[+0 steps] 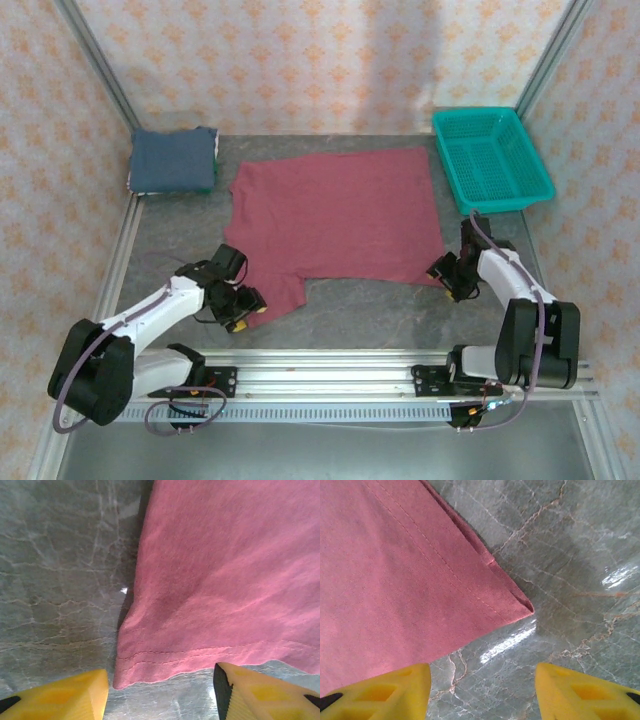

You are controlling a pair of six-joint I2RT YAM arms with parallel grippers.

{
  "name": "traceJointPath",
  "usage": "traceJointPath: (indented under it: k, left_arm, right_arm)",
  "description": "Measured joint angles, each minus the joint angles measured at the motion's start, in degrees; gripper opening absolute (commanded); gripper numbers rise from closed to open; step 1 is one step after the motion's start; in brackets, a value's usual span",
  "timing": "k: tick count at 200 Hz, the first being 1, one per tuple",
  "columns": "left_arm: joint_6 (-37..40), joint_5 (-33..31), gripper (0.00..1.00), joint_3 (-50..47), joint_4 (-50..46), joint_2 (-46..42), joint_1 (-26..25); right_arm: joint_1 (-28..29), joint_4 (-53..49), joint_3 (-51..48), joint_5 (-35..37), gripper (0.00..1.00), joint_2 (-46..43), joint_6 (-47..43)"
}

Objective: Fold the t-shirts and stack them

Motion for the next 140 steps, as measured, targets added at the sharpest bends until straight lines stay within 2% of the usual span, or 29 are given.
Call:
traceJointPath:
  k: [26, 49, 85, 98, 140]
  left_arm:
    - [-0.55, -0.04, 0.38, 0.00, 0.83, 2.05, -0.70]
    - [-0.70, -0.09, 0.20, 0.00, 2.82, 4.44, -1.33]
    - [-0.37, -0.50, 0.04, 2.47, 4.20, 7.80, -1.33]
    - [0.17, -0.92, 0.00, 3.78, 4.48, 8.83, -1.33]
    - [0.76, -1.66, 0.00, 4.63, 5.14, 9.11, -1.33]
  right_arm:
    - [0.00, 0.66, 0.61, 0.39, 0.51, 0.61, 0.00]
    - [-0.09, 1.55, 0.66, 0.35, 0.49, 1.70, 0.02]
    - [-0.11, 3.39, 0.74, 0.04, 0.45, 3.98, 0.26]
    - [-0.11, 3.52, 1.03, 0.09, 0.45, 4.81, 0.24]
    - [-0.15, 3.89, 1.73, 0.87, 0.49, 6.73, 0.20]
